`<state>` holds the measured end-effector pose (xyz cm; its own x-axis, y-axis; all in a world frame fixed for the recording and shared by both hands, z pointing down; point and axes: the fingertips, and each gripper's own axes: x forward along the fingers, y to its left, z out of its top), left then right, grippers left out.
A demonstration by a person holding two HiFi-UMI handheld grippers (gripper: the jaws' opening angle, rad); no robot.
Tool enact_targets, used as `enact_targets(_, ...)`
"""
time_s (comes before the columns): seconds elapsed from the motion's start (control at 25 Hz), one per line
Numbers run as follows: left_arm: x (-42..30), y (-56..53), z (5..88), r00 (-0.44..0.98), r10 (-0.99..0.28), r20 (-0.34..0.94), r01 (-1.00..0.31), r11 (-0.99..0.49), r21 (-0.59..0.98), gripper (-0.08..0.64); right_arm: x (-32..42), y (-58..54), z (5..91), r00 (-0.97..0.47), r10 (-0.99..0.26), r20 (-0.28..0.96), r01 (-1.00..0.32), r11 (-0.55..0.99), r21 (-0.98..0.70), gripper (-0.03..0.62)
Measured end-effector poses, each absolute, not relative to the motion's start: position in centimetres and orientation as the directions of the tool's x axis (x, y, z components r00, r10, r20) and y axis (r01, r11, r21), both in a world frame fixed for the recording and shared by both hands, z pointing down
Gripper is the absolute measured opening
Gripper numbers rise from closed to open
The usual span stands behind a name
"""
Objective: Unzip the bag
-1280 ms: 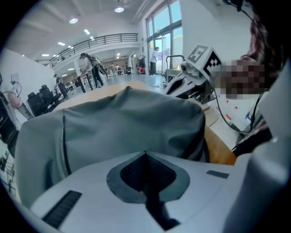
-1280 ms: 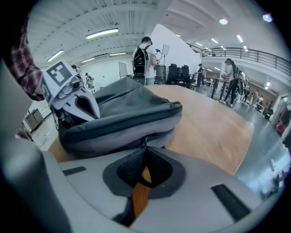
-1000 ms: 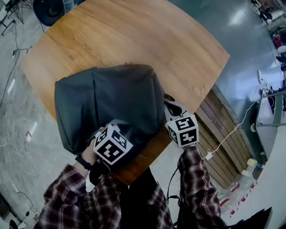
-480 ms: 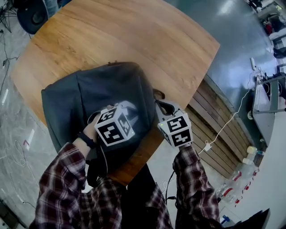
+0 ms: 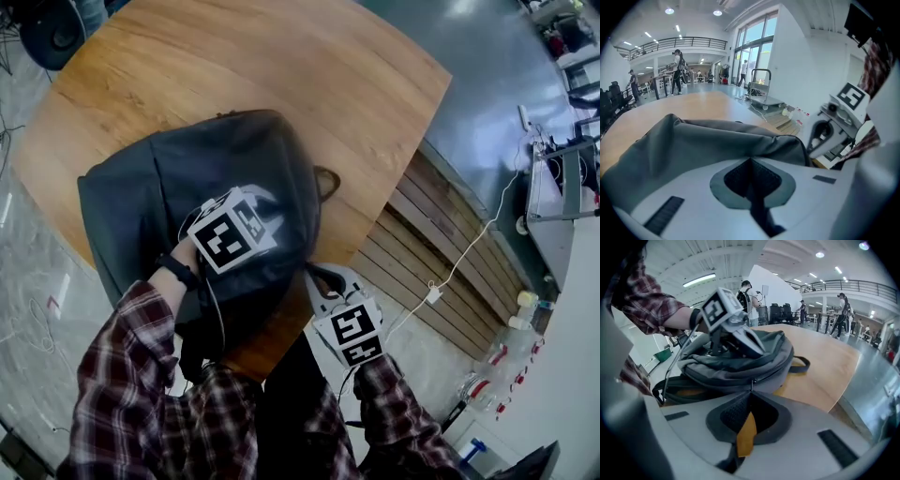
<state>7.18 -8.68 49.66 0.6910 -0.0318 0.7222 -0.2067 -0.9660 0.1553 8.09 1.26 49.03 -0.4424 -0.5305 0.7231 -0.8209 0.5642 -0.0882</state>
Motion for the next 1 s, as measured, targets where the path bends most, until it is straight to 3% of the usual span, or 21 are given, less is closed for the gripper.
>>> enact_targets(0.16, 8.0, -10.7, 49.6, 0.681, -0.065, 0.73, -0.251, -0.956, 0.149, 0.006, 3.6, 3.5, 48.6, -0.519, -0.512, 0.684, -0.81, 0.55, -0.203, 0.011)
enact_targets(0.44, 8.1, -12.5, 48.4, 0.675, -0.194, 0.712, -0.371, -0.923, 0.1, 0.007, 3.3, 2.6, 48.9, -0.516, -0.52, 0.681, -0.811, 0.552, -0.193, 0.011)
enact_targets(0.76, -1.7, -7.3, 43.9, 0.621, -0.256, 0.741, -0.515, -0.846, 0.14, 0.006, 5.1, -0.5, 48.6, -0.5, -0.536, 0.68, -0.815, 0.558, -0.16, 0.011)
enact_targets(1.0, -7.6, -2.2, 47.0, 0.528, -0.228, 0.818, -0.659, -0.718, 0.225, 0.006, 6.0, -2.8, 48.8, -0.492, -0.547, 0.677, -0.824, 0.543, -0.161, 0.011)
